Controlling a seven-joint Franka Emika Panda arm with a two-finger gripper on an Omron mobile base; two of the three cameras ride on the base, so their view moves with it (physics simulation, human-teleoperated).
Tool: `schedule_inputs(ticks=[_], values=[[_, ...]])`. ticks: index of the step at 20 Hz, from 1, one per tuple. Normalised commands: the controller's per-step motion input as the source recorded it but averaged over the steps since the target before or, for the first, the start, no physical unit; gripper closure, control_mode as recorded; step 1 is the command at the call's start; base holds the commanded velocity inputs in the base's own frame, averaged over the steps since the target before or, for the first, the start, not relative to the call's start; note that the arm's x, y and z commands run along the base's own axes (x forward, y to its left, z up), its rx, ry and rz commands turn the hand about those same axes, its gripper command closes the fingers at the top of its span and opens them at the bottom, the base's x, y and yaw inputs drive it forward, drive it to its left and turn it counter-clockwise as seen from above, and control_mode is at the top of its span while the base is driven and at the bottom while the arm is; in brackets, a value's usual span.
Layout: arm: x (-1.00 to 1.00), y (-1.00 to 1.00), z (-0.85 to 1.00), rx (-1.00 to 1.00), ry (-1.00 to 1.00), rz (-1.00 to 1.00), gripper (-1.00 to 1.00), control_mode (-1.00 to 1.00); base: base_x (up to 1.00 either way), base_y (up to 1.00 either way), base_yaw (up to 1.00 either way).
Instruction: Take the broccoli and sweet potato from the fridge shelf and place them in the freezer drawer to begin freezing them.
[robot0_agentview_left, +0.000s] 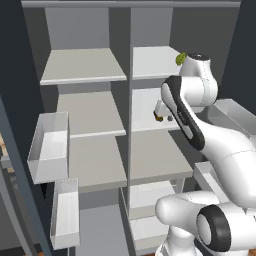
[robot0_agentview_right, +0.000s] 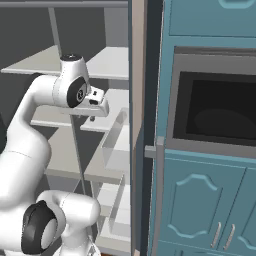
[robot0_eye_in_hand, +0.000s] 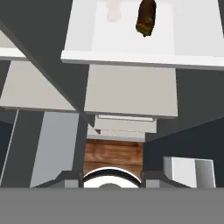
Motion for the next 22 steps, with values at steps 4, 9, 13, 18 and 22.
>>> schedule_inputs(ticks=[4, 9, 13, 18, 22], values=[[-0.13, 0.0, 0.0, 0.0, -0.01, 0.0, -1.0, -1.0, 0.0, 0.0, 0.0], [-0.37, -0.13, -0.28, 0.0, -0.03, -0.02, -1.0, -1.0, 0.0, 0.0, 0.0], [-0.21, -0.3, 0.0, 0.0, -0.01, -0.03, -1.0, -1.0, 0.0, 0.0, 0.0], [0.31, 0.0, 0.73, -0.03, -0.03, 0.0, -1.0, -1.0, 0.0, 0.0, 0.0], [0.11, 0.0, 0.58, -0.02, -0.15, -0.06, -1.0, -1.0, 0.0, 0.0, 0.0]])
